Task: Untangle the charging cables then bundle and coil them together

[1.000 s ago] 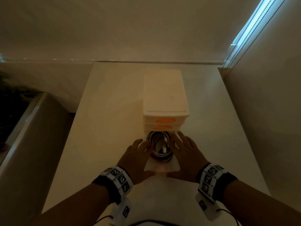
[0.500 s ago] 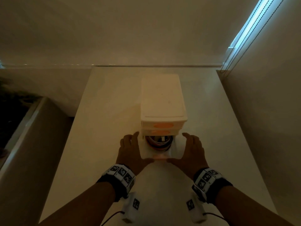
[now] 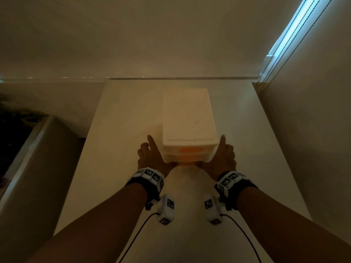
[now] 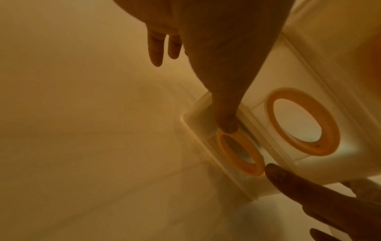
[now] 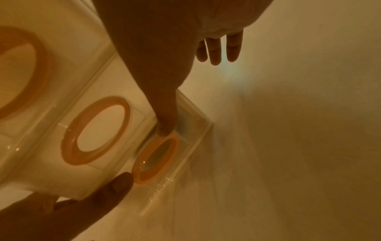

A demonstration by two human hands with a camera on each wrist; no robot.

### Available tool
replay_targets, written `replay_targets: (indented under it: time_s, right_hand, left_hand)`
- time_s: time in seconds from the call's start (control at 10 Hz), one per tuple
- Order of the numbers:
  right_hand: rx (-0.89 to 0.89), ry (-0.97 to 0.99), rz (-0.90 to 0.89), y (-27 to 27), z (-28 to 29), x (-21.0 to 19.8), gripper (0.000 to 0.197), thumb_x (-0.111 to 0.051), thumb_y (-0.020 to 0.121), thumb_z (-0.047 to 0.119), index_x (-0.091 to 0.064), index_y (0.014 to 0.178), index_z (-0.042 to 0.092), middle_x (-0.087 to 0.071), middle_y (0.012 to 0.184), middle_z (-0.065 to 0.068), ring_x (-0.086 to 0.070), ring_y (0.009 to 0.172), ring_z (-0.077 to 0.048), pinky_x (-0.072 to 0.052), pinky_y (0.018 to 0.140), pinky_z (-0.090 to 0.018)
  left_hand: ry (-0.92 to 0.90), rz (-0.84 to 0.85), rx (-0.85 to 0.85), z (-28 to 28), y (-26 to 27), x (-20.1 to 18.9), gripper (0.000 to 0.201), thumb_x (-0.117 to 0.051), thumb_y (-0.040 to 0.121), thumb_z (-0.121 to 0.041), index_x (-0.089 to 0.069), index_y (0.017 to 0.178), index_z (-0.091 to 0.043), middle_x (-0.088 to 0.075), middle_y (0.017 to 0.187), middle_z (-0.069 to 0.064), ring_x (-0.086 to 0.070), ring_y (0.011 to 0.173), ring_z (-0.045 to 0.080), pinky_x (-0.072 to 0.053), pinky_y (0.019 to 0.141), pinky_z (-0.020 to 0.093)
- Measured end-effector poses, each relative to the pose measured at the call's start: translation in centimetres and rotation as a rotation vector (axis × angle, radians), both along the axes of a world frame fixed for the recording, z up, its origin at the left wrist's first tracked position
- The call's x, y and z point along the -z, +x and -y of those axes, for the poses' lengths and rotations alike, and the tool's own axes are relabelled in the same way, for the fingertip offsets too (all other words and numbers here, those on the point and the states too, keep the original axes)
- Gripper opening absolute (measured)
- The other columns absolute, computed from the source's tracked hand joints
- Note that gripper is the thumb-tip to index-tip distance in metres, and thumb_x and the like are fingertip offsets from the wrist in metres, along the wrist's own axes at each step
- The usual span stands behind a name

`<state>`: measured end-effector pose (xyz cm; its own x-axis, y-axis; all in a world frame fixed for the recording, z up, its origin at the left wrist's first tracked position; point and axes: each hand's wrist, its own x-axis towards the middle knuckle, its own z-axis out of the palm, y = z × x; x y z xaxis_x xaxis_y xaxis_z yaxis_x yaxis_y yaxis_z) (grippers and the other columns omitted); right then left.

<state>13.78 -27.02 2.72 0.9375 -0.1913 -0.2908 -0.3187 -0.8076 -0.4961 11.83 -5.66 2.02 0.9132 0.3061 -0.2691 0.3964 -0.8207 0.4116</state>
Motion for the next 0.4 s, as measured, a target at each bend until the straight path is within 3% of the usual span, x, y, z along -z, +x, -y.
replay_targets:
  time_s: [0.1, 0.2, 0.3, 0.4]
  right_hand:
    - [-0.039, 0.005, -0.011, 0.4, 0.2, -0.1, 0.137, -0.085, 0.059, 0.06, 0.007, 0.156, 0.028, -0.021, 0.151, -0.011, -0.03, 0.137, -0.034, -0.034, 0.111, -0.051]
    - [-0.033, 0.024, -0.039, 0.6, 1.0, -0.3, 0.112, -0.08, 0.076, 0.039, -0.003, 0.157, 0.027, -0.021, 0.151, -0.013, -0.03, 0.137, -0.034, -0.035, 0.111, -0.048]
    - [0.009, 0.07, -0.052, 1.1, 1.7, -0.5, 0.093, -0.073, 0.085, 0.026, -0.014, 0.156, 0.021, -0.019, 0.152, -0.016, -0.03, 0.138, -0.036, -0.035, 0.111, -0.046]
    - [-0.008, 0.101, -0.015, 0.4, 2.1, -0.8, 0.08, -0.07, 0.087, 0.026, -0.025, 0.153, 0.019, -0.024, 0.148, -0.016, -0.036, 0.134, -0.036, -0.038, 0.108, -0.044]
  left_hand:
    - [-0.002, -0.031, 0.012, -0.3, 0.4, 0.2, 0.142, -0.079, 0.061, -0.069, 0.01, 0.157, -0.016, -0.021, 0.149, 0.011, -0.024, 0.137, 0.037, -0.036, 0.106, 0.051]
    - [0.005, -0.06, 0.029, -1.5, 0.2, 0.0, 0.131, -0.079, 0.071, -0.06, 0.009, 0.158, -0.018, -0.02, 0.15, 0.012, -0.023, 0.138, 0.037, -0.035, 0.107, 0.049]
    - [-0.059, -0.045, -0.079, -3.2, 0.0, 0.2, 0.113, -0.076, 0.081, -0.049, 0.001, 0.159, -0.017, -0.02, 0.152, 0.016, -0.022, 0.139, 0.038, -0.032, 0.109, 0.048]
    - [-0.12, 0.056, -0.116, -4.9, -1.0, 0.7, 0.094, -0.077, 0.082, -0.044, -0.024, 0.155, -0.017, -0.031, 0.145, 0.018, -0.032, 0.134, 0.04, -0.034, 0.107, 0.049]
